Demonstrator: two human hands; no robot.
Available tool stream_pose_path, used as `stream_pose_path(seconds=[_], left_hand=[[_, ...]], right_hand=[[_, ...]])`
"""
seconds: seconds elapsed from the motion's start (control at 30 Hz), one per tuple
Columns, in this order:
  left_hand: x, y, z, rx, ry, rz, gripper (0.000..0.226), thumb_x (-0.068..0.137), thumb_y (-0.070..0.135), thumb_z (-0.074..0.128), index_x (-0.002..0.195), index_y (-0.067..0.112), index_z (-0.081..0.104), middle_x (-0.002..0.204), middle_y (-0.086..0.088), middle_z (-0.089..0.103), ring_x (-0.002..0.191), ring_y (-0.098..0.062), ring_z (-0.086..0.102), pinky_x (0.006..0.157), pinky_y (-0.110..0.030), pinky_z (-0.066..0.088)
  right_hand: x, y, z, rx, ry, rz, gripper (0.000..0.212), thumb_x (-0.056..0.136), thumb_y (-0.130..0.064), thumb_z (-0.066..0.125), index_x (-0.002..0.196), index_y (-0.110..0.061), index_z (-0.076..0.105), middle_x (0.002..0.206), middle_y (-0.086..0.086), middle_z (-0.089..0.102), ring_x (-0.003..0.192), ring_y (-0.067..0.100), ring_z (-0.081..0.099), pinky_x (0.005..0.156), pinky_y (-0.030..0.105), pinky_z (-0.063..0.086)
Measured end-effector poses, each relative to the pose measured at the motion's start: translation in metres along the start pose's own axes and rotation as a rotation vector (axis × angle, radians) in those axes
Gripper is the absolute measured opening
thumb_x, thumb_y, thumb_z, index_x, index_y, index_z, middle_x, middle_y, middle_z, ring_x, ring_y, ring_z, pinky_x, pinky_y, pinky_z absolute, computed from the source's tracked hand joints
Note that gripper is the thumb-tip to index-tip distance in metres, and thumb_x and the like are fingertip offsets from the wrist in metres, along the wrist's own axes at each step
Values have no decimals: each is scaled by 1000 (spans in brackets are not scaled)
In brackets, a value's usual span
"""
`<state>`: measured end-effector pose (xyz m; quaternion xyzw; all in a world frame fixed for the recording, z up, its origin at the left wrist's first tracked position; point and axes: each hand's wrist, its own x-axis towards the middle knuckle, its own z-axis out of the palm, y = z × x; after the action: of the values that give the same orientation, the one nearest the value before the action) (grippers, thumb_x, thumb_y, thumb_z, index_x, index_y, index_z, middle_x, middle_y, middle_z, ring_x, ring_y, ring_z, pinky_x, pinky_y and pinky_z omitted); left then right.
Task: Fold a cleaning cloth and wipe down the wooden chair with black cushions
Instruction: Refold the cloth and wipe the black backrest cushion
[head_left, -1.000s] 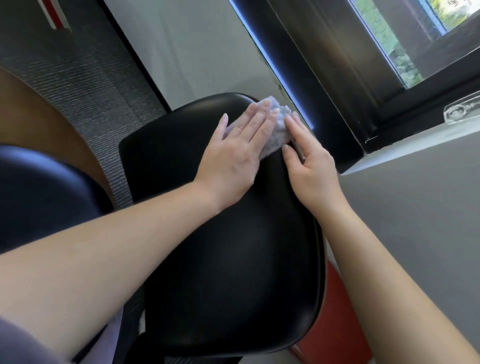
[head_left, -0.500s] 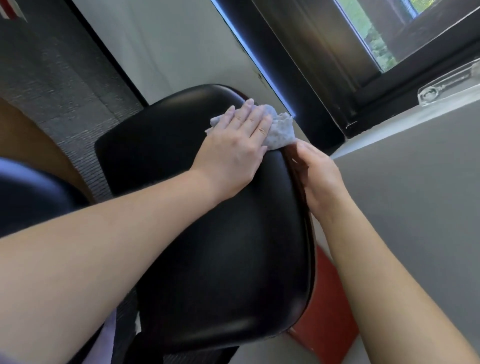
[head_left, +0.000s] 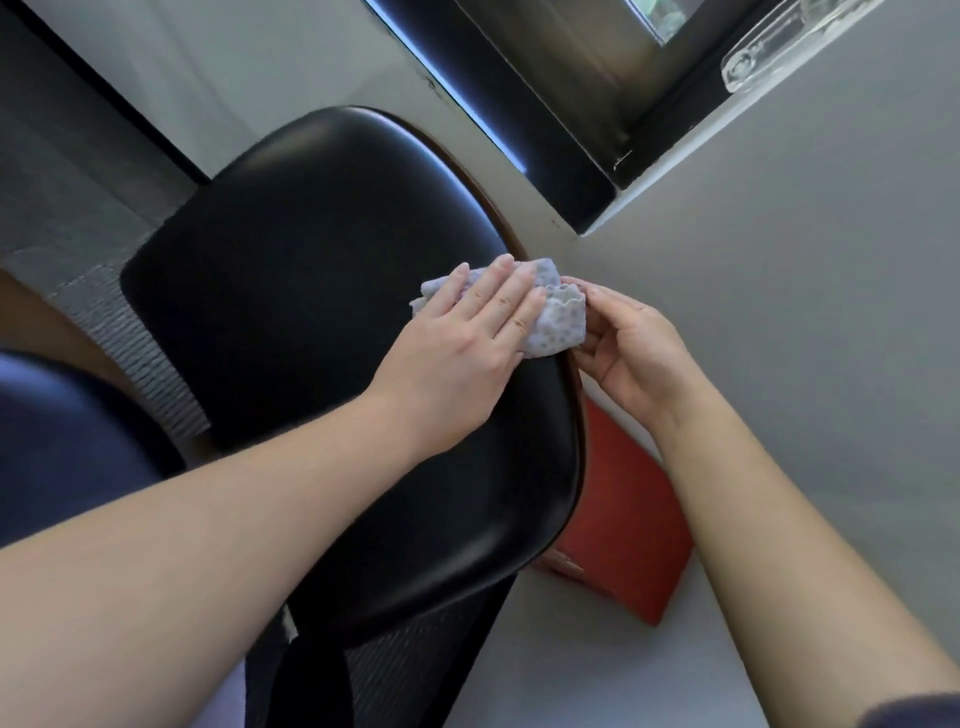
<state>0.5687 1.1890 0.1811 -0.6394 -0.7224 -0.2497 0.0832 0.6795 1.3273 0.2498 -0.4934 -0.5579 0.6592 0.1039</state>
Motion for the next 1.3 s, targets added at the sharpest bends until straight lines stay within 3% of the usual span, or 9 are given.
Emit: stream_pose_path(seconds=[0.23, 0.47, 0.7, 0.83, 0.9, 1.03, 1.1, 1.2, 1.3], left_hand=[[-27, 33, 1, -23, -56, 211, 51, 99, 17, 45, 147, 3, 39, 154, -19, 35, 144, -36, 30, 117, -52, 27], [-52, 31, 2, -32, -86, 390, 50, 101, 10, 24, 151, 6, 32, 157, -13, 30, 146, -29, 27, 118, -49, 25], [-33, -14, 12, 17, 51, 155, 47, 101, 2, 32, 148, 4, 37, 154, -13, 35, 143, -28, 34, 115, -53, 31], [-16, -61, 13, 93, 110, 64, 46, 98, -1, 38, 144, 0, 43, 151, -16, 41, 138, -31, 41, 111, -54, 35], [-7, -85, 14, 128, 123, 12, 45, 98, -2, 38, 142, -2, 45, 149, -18, 42, 137, -33, 43, 110, -55, 37], [9, -123, 8, 26, 134, -343, 44, 98, 4, 36, 141, 1, 46, 148, -19, 45, 134, -36, 45, 106, -47, 41], [11, -132, 4, -57, 128, -546, 44, 101, 11, 37, 144, 6, 43, 142, -18, 46, 127, -35, 45, 94, -43, 46], [20, -128, -4, -57, 162, -632, 51, 97, 3, 44, 147, 9, 40, 127, -20, 46, 112, -38, 44, 76, -43, 46], [26, -128, -12, -34, 116, -652, 65, 92, -1, 47, 151, 23, 35, 113, -17, 48, 103, -35, 46, 67, -40, 38]], right_hand=[[-16, 5, -4, -5, 51, -33, 23, 101, -17, 45, 107, -12, 66, 103, 5, 73, 94, 16, 69, 84, 30, 54], [-19, 0, 16, -320, 8, -172, 27, 104, -27, 41, 104, -31, 67, 106, -7, 72, 99, 9, 68, 80, 27, 54], [15, -19, 33, -324, 36, -203, 29, 104, -30, 38, 126, -31, 57, 118, -5, 68, 109, 15, 65, 99, 41, 51], [28, -14, 53, -423, 111, -342, 43, 105, -22, 37, 148, -21, 35, 134, -7, 56, 121, 4, 53, 104, 18, 41], [27, -7, 61, -549, 128, -412, 48, 104, -24, 39, 151, -23, 30, 116, -21, 57, 111, -1, 52, 95, 3, 34], [25, 4, 61, -689, 134, -454, 52, 102, -32, 41, 151, -37, 24, 111, -4, 65, 103, 12, 58, 93, 28, 43], [24, 6, 60, -651, 112, -453, 50, 102, -29, 41, 150, -39, 28, 102, 1, 67, 97, 14, 60, 92, 29, 46], [24, 5, 59, -638, 85, -469, 44, 103, -25, 40, 145, -36, 40, 126, -9, 63, 118, 1, 53, 102, 19, 39], [23, 3, 59, -643, 81, -485, 39, 103, -21, 42, 141, -29, 49, 138, -18, 52, 117, -16, 39, 96, -3, 27]])
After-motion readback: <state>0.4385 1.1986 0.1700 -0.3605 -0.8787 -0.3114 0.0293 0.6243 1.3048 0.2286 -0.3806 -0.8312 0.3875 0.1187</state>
